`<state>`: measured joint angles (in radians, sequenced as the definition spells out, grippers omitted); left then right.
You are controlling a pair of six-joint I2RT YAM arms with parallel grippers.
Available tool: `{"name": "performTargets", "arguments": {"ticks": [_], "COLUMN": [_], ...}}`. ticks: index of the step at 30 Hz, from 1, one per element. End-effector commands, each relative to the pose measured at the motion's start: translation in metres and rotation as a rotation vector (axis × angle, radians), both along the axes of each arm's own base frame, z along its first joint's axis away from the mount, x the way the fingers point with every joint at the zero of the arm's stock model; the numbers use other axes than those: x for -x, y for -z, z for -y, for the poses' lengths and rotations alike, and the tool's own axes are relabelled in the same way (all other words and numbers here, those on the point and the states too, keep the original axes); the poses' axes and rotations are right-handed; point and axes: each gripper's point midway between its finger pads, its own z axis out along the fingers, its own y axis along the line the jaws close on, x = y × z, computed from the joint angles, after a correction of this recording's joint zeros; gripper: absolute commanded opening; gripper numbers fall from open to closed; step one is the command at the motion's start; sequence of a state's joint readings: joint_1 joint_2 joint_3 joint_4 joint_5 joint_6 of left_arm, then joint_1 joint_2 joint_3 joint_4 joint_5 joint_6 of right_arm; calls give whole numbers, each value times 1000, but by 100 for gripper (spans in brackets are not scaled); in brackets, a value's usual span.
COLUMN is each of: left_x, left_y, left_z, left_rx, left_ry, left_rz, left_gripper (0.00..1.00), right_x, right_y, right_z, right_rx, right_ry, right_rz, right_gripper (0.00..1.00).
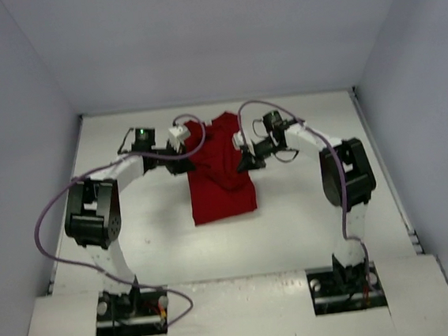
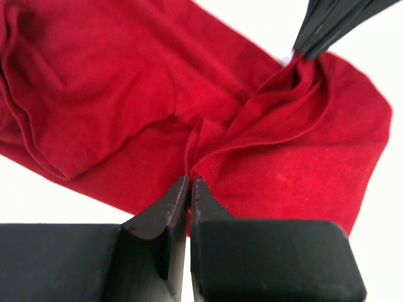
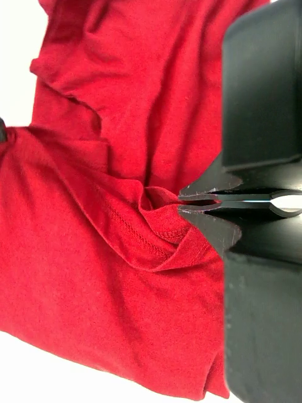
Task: Fold and stack the t-shirts
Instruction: Fold the folded rectangular tshirt in 1/3 of the way
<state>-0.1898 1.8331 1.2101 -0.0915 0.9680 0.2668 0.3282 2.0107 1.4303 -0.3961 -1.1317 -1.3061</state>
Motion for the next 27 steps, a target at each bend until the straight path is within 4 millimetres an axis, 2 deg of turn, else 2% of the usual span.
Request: {"name": "performTargets", "arguments": {"ticks": [1,4,6,10,13,16,17,18,19,20,21,23,25,26,27], "left_x": [-16,-22,-19,-15,-19,-25,-34,-38,-39,-42,-52,-58,-58,-58,-57], "left_y": [-17,-15,-11,-24,-33,-32,-28,-26,-17,-2,-3,1,4,2,-2], "left_z": [-2,-6,-9,-15,-18,-19,-21,-21,-24,-25,-26,-28,-28,-27,-27], "left_rx": [8,-11,-33,-46,-57,-73,-93,-94,-122,-142,-156,-171,-172,-163,-155], "left_ry": [7,-12,-9,-3,-14,-14,-36,-38,-54,-56,-70,-82,-93,-98,-105], "left_rz": [52,49,40,88,134,154,148,134,90,45,33,1,-21,-13,-4], "left_gripper": [0,0,0,0,0,0,0,0,0,0,12,24,52,62,67], "right_x": [-12,-14,-19,-26,-28,-39,-43,-45,-45,-47,-49,-52,-57,-58,-60], "right_y": [-20,-18,-23,-49,-58,-53,-40,-42,-29,-24,-14,-2,1,-1,-6], "right_z": [-3,-1,1,4,2,2,2,2,1,1,1,0,0,0,2], "right_rx": [-64,-61,-76,-109,-124,-120,-105,-105,-93,-89,-73,-59,-55,-55,-57], "right_ry": [42,49,66,74,73,82,89,93,106,110,118,132,151,156,161], "right_rz": [-71,-75,-92,-48,-40,-43,-64,-60,-110,-124,-146,-179,-208,-205,-194], "right_gripper": [0,0,0,0,0,0,0,0,0,0,10,36,60,65,67]}}
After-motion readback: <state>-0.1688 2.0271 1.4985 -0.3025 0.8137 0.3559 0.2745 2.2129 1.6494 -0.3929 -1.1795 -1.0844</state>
